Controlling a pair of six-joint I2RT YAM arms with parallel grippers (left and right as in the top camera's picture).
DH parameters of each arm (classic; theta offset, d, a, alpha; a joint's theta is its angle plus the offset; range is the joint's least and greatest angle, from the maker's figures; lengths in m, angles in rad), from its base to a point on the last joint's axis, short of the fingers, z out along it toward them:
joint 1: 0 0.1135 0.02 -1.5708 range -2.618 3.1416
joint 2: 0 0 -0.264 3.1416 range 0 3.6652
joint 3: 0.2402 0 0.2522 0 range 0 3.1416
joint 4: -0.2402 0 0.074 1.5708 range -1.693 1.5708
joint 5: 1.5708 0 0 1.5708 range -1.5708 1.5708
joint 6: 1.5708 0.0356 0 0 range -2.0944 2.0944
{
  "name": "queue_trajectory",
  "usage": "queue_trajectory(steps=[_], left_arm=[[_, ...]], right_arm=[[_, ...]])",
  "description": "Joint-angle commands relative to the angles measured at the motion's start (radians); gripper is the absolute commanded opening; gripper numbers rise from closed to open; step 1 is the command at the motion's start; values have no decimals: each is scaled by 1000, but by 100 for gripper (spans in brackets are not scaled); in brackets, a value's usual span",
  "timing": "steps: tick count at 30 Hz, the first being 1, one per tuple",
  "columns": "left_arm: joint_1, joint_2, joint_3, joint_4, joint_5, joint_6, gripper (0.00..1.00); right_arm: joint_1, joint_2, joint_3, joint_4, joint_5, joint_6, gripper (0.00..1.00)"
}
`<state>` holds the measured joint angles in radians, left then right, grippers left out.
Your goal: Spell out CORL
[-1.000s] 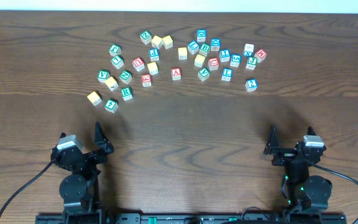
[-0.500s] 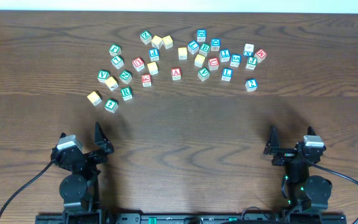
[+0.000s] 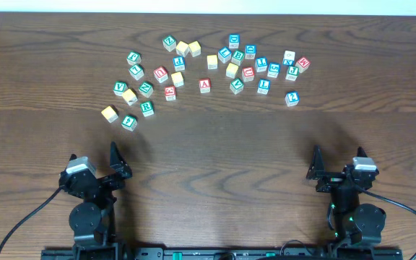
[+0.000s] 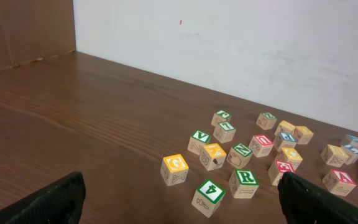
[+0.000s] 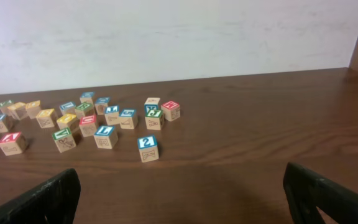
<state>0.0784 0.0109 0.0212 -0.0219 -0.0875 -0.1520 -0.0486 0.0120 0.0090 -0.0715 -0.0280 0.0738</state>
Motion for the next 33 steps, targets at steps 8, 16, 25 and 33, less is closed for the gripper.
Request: queue_trajectory(steps=[8, 16, 25, 33], left_arm=[[4, -7, -17, -16, -10, 18, 98], [4, 31, 20, -7, 77, 81, 98], [4, 315, 222, -7, 131, 96, 98], [4, 657, 516, -78, 246, 97, 98]], right_arm=[[-3, -5, -3, -2, -5, -8, 99], [-3, -5, -3, -2, -5, -8, 99], [-3, -5, -3, -2, -4, -8, 99], [-3, -5, -3, -2, -5, -8, 99]])
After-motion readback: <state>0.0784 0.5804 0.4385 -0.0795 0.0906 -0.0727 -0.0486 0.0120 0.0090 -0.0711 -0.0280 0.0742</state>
